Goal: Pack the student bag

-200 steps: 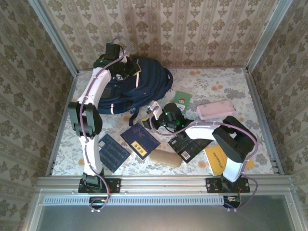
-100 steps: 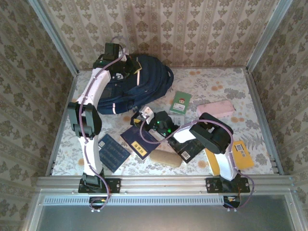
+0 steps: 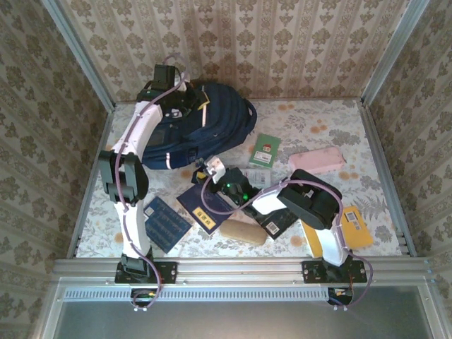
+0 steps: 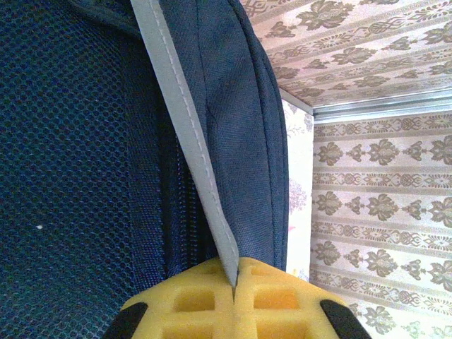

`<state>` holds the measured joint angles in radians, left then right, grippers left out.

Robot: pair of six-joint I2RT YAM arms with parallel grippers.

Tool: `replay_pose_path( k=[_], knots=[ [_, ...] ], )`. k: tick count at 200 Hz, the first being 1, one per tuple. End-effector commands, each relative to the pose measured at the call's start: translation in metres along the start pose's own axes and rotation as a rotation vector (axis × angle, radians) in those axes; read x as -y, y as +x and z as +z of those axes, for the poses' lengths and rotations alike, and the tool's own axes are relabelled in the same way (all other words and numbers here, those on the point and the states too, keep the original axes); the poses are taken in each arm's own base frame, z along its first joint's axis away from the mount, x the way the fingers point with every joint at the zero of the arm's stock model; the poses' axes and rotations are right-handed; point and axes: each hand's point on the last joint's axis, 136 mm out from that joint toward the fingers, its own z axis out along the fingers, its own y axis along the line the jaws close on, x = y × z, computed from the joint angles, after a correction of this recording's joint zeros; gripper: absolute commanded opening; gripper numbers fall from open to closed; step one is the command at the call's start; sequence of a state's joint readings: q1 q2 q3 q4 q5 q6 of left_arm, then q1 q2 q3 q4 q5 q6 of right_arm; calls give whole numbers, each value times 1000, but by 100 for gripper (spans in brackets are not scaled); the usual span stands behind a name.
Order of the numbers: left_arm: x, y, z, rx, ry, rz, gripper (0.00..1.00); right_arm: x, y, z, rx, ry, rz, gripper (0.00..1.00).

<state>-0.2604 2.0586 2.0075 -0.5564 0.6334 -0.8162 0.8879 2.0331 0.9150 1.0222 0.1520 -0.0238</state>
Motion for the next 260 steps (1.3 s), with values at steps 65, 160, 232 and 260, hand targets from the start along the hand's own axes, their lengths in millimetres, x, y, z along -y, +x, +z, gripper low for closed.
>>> replay_pose_path(
  k=[65,160,232,260],
  knots=[
    [72,13,-36,49,153,118,0,12,4,-7,59,79,22,45],
    [72,27,-34,31,157,117,0,26,8,9,14,128,100,43],
    [73,27,-37,34,159,122,0,25,9,10,3,116,101,29],
    [67,27,-35,31,147,117,0,25,11,8,-2,104,98,16]
  ],
)
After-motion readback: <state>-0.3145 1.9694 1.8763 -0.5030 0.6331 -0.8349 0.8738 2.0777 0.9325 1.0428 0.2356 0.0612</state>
